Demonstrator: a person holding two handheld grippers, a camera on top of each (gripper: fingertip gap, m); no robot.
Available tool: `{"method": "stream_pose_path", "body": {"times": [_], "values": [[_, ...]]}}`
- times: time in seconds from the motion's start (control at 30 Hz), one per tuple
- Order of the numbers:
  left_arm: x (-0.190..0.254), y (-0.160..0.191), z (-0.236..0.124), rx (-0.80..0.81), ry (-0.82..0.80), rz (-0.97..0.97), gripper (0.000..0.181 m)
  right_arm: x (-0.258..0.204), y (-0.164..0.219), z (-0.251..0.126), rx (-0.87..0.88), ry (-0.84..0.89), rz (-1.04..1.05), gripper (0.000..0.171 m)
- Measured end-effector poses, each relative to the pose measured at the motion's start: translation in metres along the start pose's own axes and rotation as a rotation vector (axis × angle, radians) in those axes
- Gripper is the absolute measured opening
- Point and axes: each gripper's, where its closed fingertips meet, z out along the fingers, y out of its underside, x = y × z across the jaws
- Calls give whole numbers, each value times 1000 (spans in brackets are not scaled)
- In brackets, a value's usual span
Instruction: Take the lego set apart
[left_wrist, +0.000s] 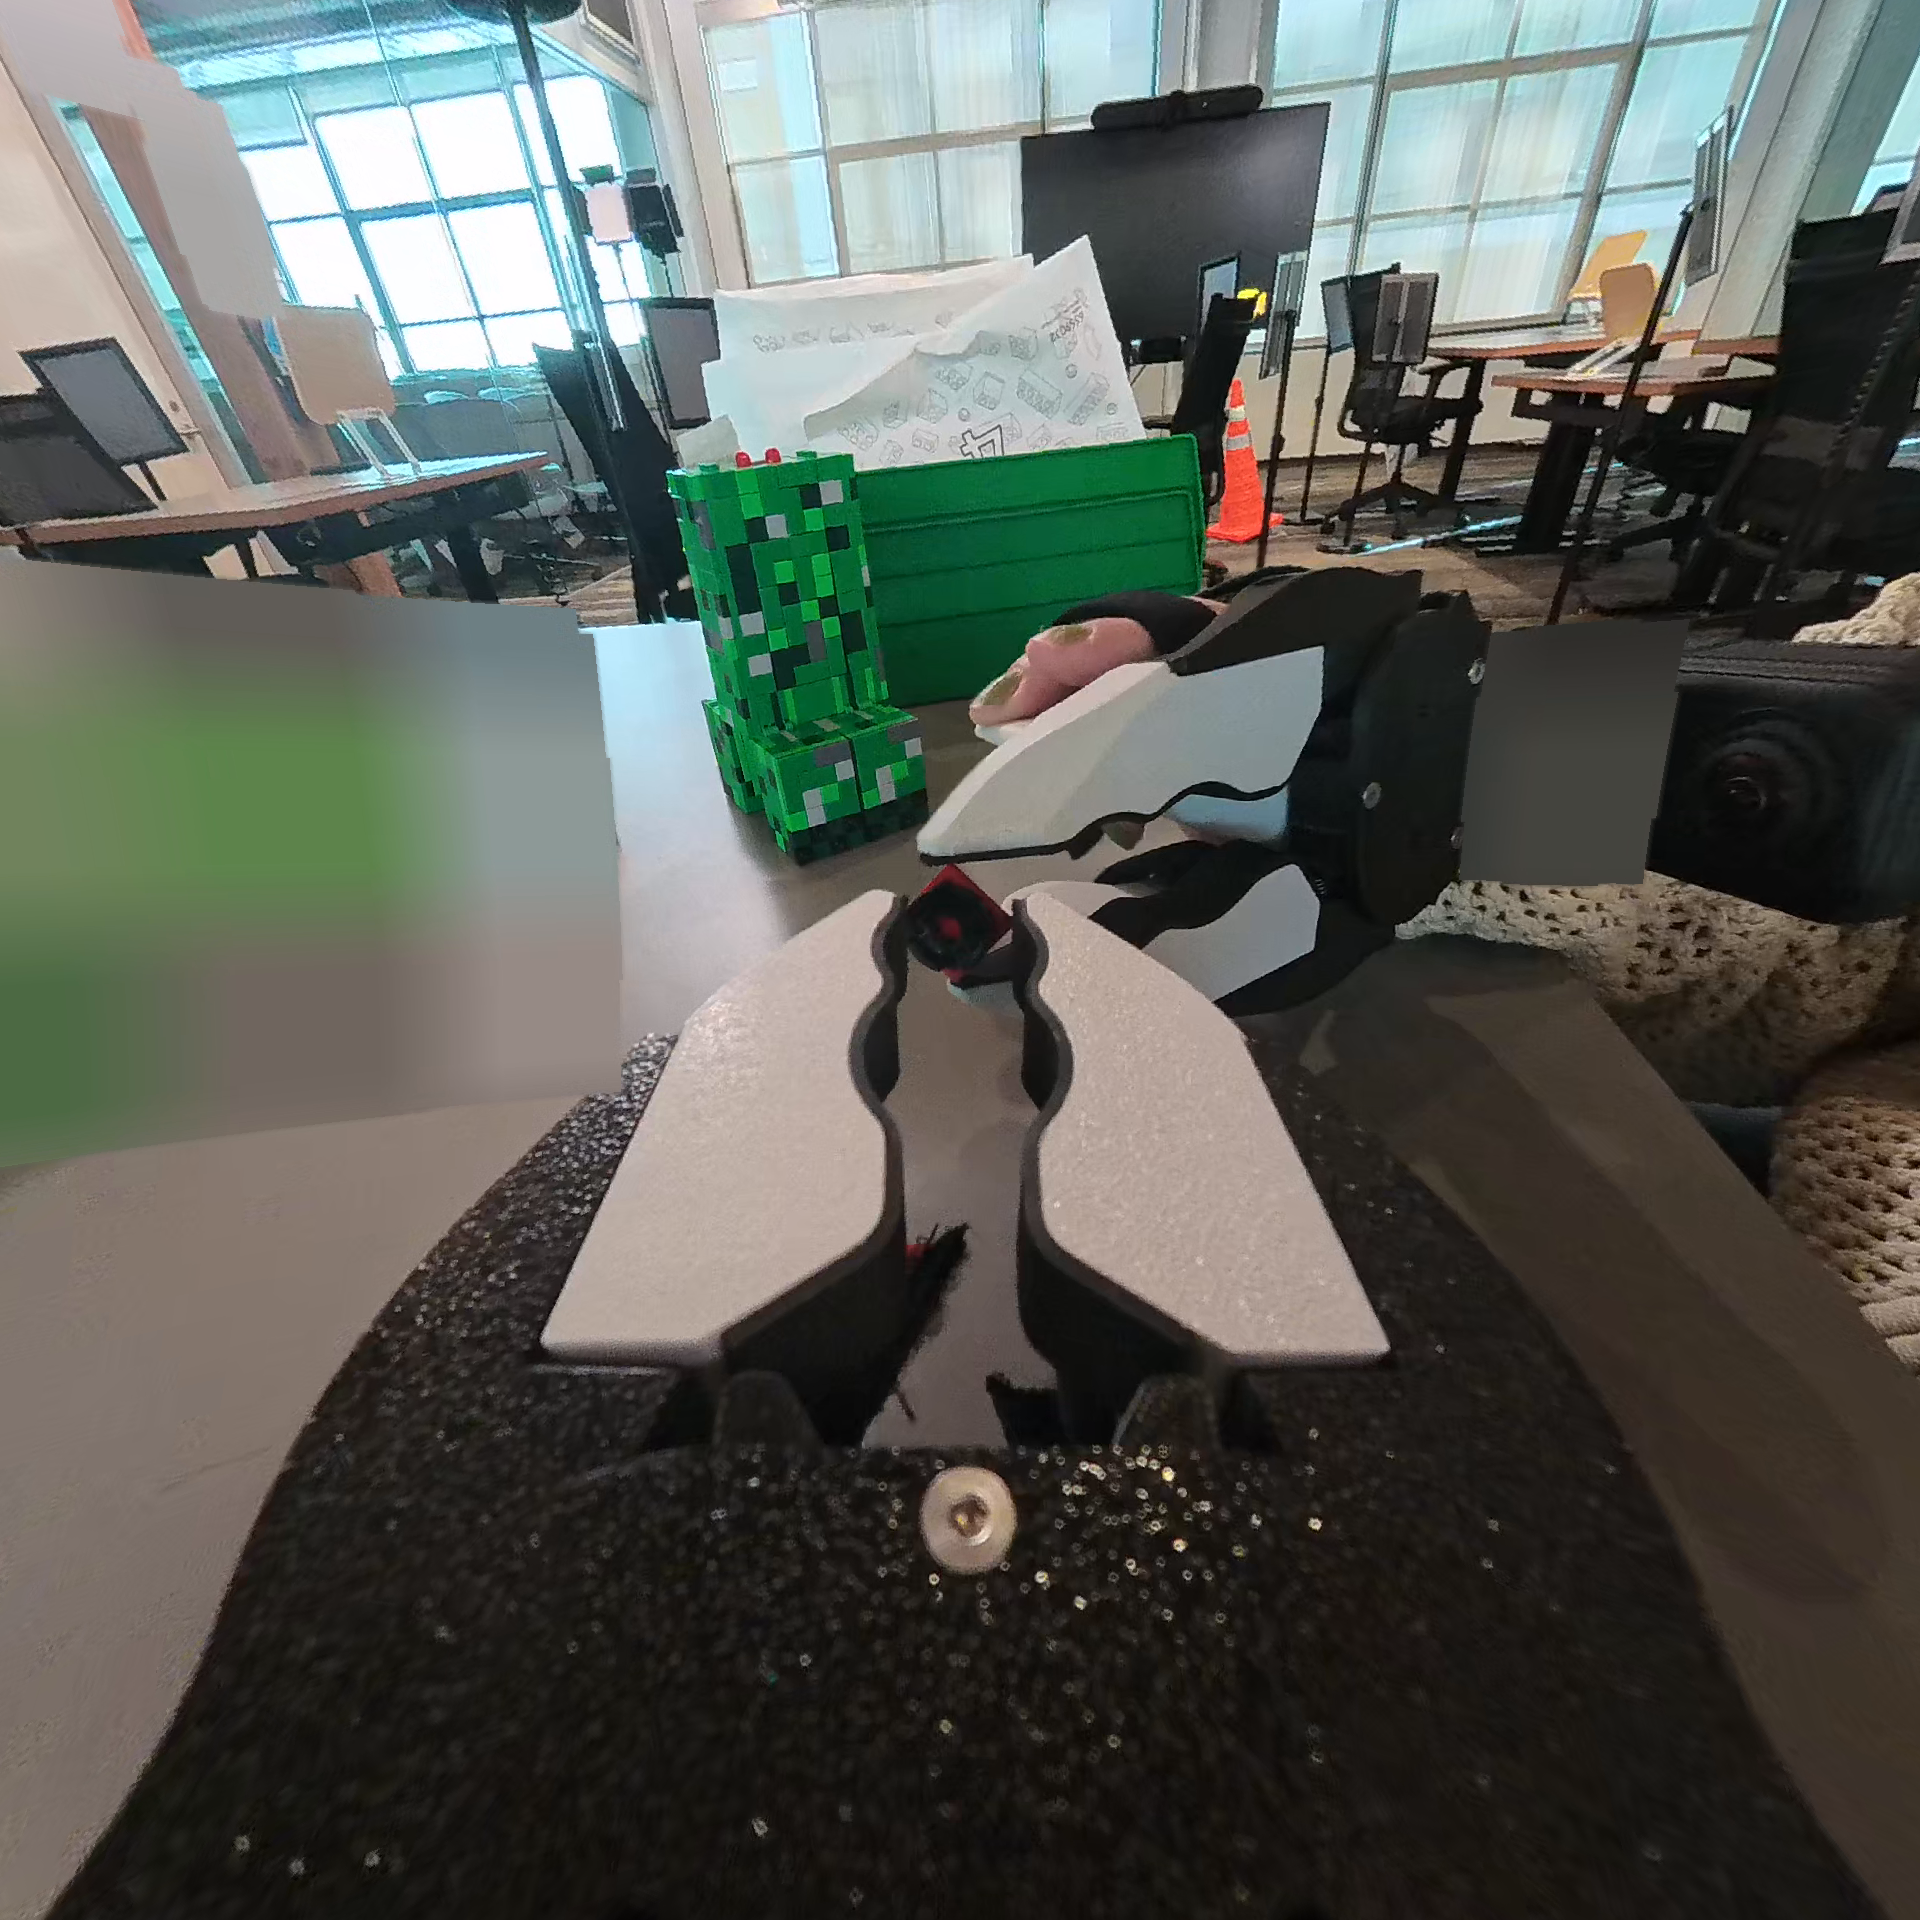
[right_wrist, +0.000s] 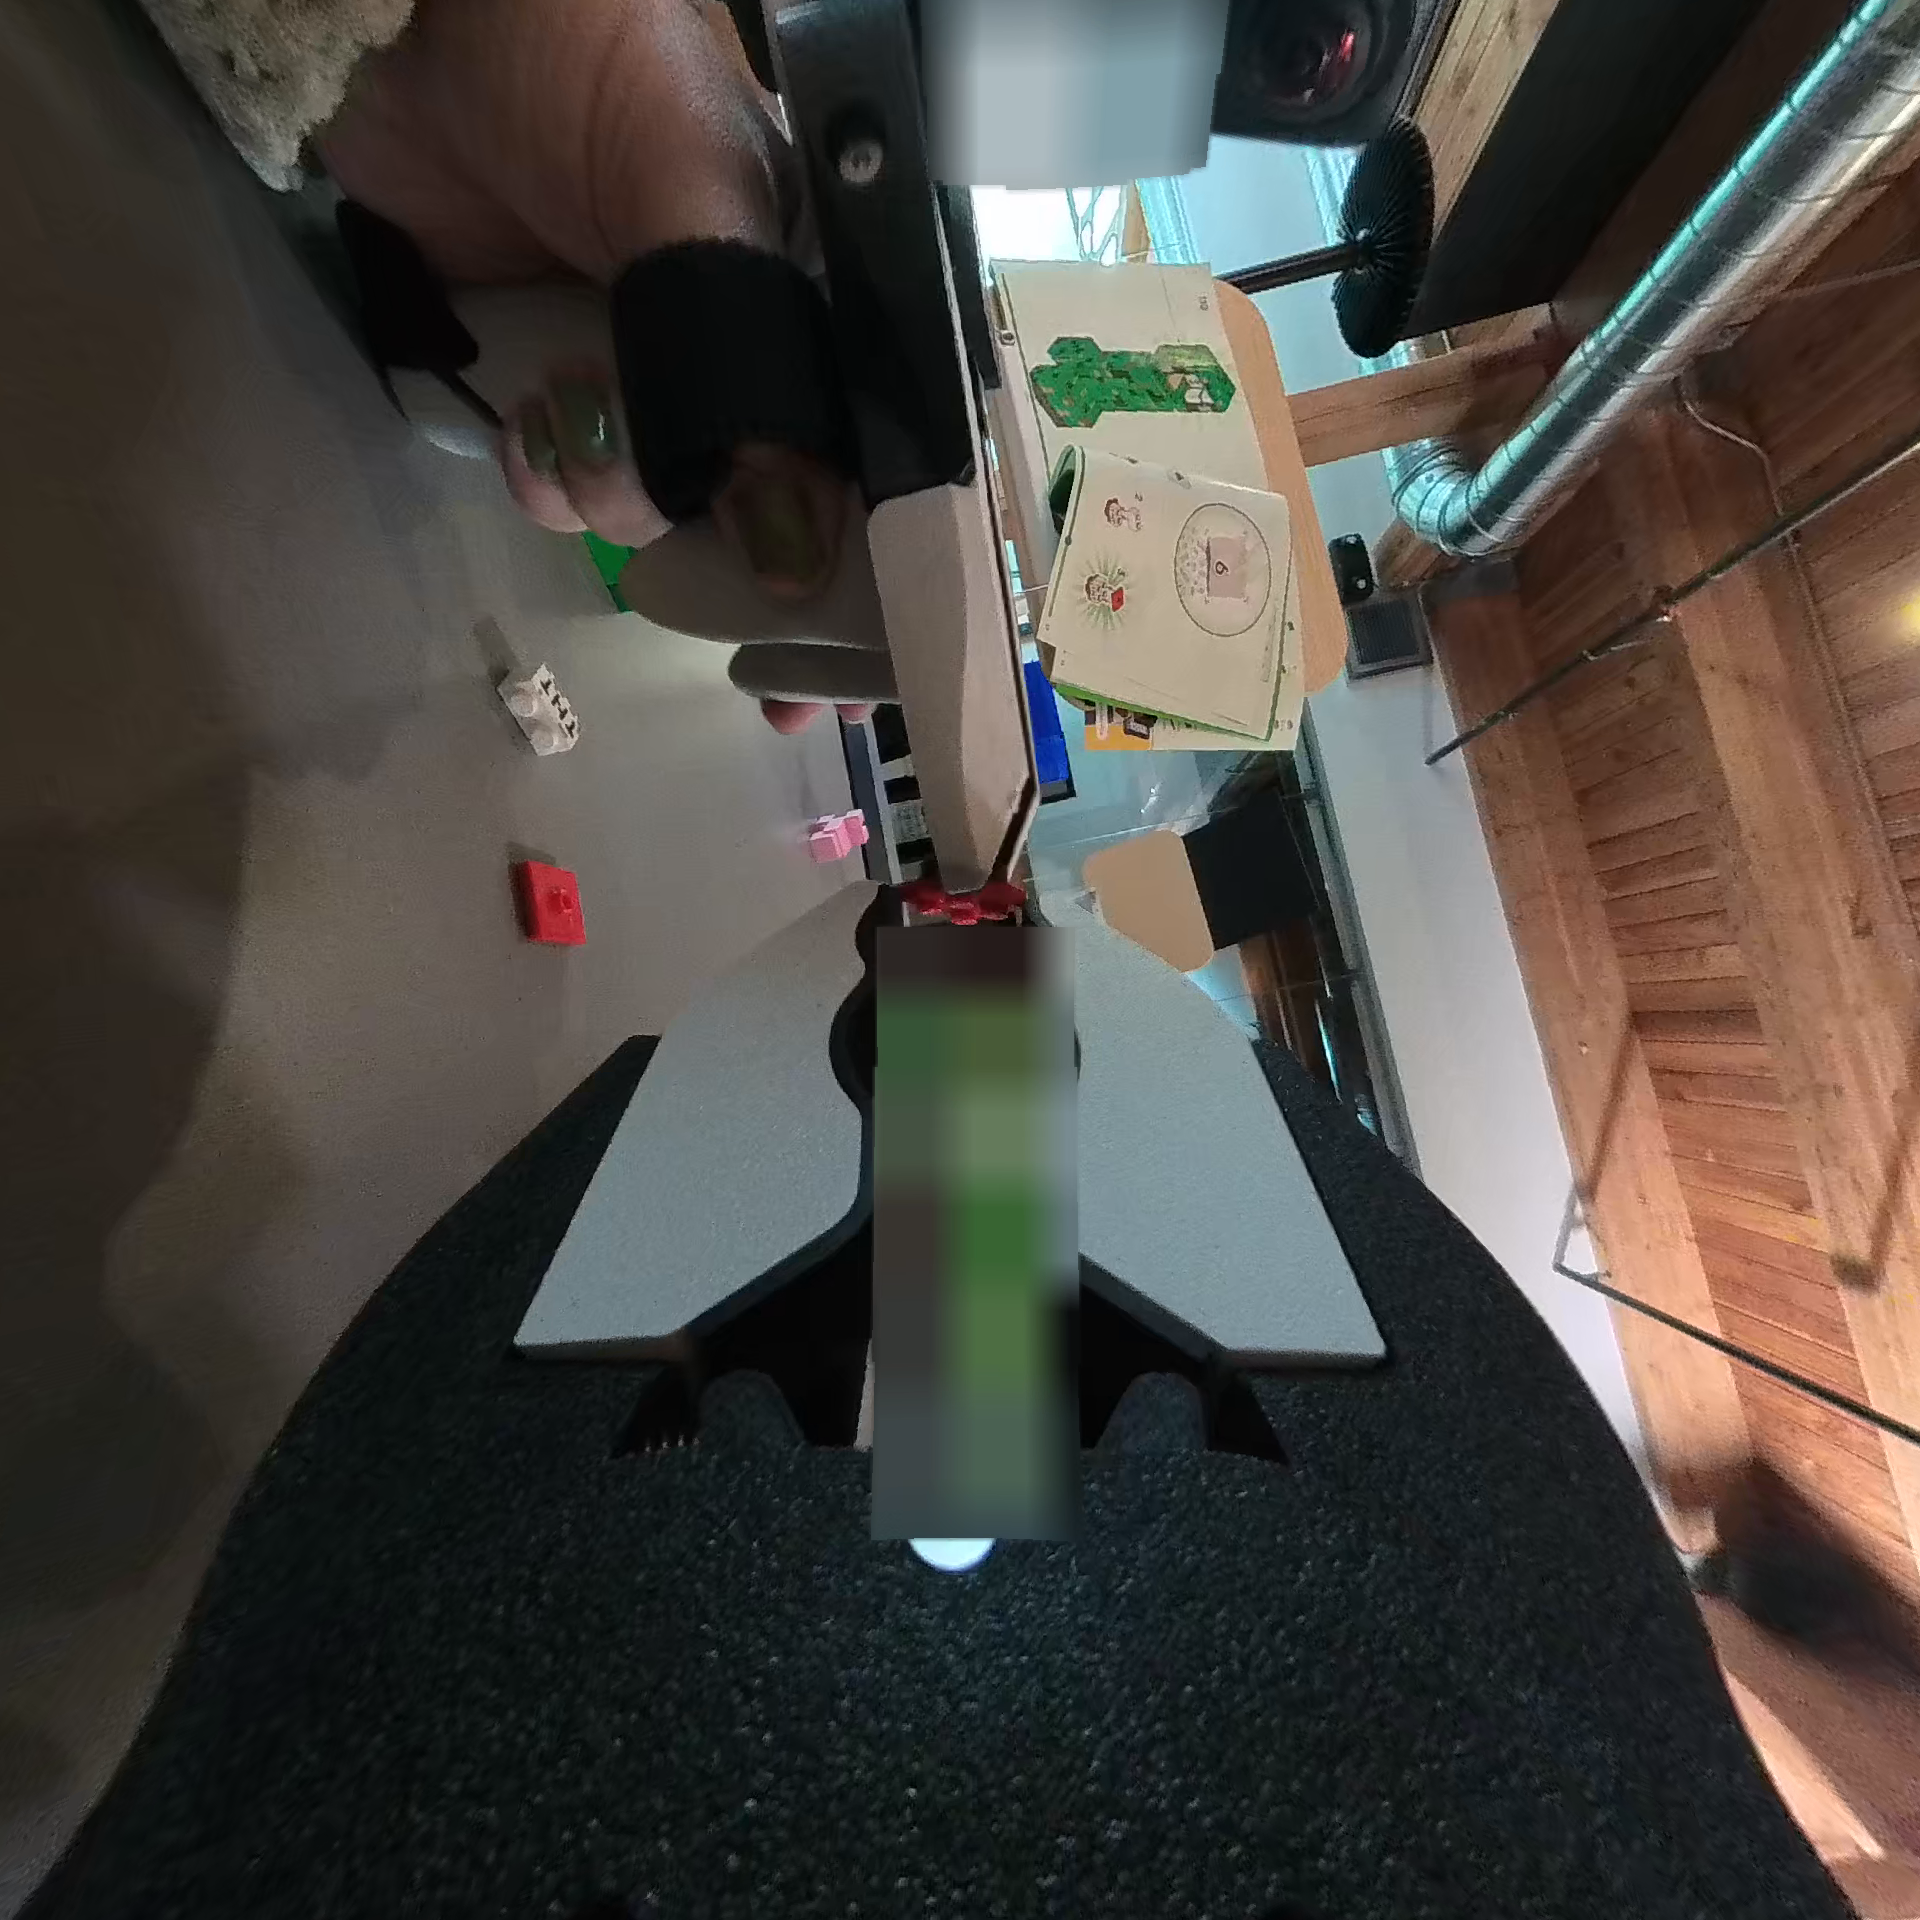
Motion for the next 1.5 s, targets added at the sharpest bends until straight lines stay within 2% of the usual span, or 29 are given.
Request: {"method": "stream_pose_path", "body": {"times": [0.37, 1.07, 1.3, 1.5], "values": [[2, -5, -3, 48, 62, -59, 18, 4, 0, -1, -1, 30, -16, 21], [3, -3, -4, 27, 100, -117, 13, 3, -5, -3, 21, 30, -40, 21], [8, -12, -4, 64, 105, -89, 12, 10, -10, -9, 82, -32, 194, 19], [6, -15, -5, 81, 93, -82, 12, 13, -12, -9, 95, -32, 252, 15]]}}
